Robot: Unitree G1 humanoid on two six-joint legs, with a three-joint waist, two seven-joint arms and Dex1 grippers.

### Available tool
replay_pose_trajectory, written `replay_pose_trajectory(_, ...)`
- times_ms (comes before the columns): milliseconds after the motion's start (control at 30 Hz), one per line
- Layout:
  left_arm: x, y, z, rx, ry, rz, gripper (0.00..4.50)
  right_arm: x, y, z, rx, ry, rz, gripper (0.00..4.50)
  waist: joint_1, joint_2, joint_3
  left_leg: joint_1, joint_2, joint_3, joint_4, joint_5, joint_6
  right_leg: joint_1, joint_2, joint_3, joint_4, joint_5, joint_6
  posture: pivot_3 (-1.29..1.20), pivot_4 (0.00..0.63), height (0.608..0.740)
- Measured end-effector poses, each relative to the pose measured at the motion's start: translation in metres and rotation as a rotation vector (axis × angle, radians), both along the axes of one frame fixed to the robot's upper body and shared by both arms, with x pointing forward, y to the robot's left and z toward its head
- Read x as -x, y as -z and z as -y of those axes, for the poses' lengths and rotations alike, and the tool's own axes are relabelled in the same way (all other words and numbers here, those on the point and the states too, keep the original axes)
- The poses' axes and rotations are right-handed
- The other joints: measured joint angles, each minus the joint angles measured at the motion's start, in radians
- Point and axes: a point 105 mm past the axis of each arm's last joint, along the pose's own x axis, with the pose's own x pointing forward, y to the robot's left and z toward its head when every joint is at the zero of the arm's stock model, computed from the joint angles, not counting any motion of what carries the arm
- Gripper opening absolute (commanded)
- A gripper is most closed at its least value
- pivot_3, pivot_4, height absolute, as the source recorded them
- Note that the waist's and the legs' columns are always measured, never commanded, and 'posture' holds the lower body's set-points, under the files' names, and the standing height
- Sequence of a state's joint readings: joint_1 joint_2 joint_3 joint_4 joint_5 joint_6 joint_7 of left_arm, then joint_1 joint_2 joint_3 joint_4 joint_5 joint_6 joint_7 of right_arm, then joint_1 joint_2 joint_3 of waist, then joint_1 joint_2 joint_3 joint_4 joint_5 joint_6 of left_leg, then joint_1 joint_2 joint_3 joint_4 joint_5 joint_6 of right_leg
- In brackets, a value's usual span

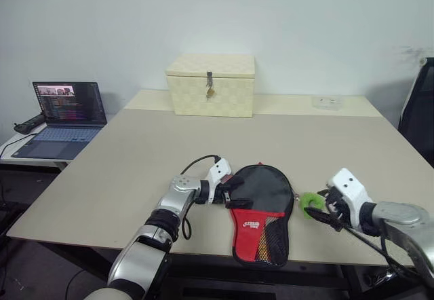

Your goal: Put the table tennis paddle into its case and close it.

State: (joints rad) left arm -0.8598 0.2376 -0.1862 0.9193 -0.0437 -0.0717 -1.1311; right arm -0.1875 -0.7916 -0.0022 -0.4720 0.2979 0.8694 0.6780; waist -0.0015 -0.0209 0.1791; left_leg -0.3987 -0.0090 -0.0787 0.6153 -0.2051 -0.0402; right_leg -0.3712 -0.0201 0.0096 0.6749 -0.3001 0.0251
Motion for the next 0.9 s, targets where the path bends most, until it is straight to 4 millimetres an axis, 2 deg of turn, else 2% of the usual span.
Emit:
replay_pose_trajectory(100,0.004,-0.001,0.003,0.014,0.039,-0.017,4.50,-0.004,0.011,-0.005,0.014,-0.023,-0.004,3.52,-0.001,-0.001,0.001,-0.001,0.000,0.001,0.000,0.000,0.000,-0.001,0.000,0.000,0.000,0.000,0.000,0.00,0.150,0.740)
replay_pose_trajectory(333,0.011,-0.010,0.003,0.058,0.100,-0.067,4.50,-0.020,0.029,0.009,0.072,0.063,-0.005,3.52,-0.004,-0.003,0.003,-0.002,0.001,0.001,-0.001,0.000,0.000,-0.004,0.001,0.001,0.001,0.000,0.000,0.00,0.150,0.740)
replay_pose_trajectory(567,0.012,-0.017,0.006,0.040,0.136,-0.034,4.50,-0.027,0.028,0.009,0.103,0.065,0.019,3.52,-0.007,-0.003,0.003,-0.002,0.001,0.001,-0.001,0.000,0.000,-0.003,0.001,0.002,0.001,0.000,0.000,0.00,0.150,0.740)
replay_pose_trajectory(667,0.018,-0.012,0.013,-0.010,0.202,-0.010,4.50,-0.028,0.028,0.008,0.103,0.064,0.022,2.96,-0.007,-0.003,0.003,-0.001,0.000,0.002,-0.001,0.000,0.000,-0.003,0.001,0.002,0.001,0.000,0.000,0.00,0.150,0.740)
replay_pose_trajectory(767,0.024,-0.004,0.019,-0.052,0.266,-0.003,4.50,-0.028,0.029,0.007,0.104,0.062,0.020,2.03,-0.007,-0.003,0.003,-0.001,0.001,0.002,-0.001,0.000,0.000,-0.003,0.001,0.002,0.002,0.000,0.000,0.00,0.150,0.740)
replay_pose_trajectory(900,0.022,-0.005,0.020,-0.085,0.285,0.008,4.50,-0.029,0.031,0.009,0.115,0.075,0.019,0.73,-0.006,-0.003,0.003,-0.001,0.000,0.002,0.000,0.000,0.000,-0.003,0.000,0.002,0.002,0.000,0.000,0.00,0.150,0.740)
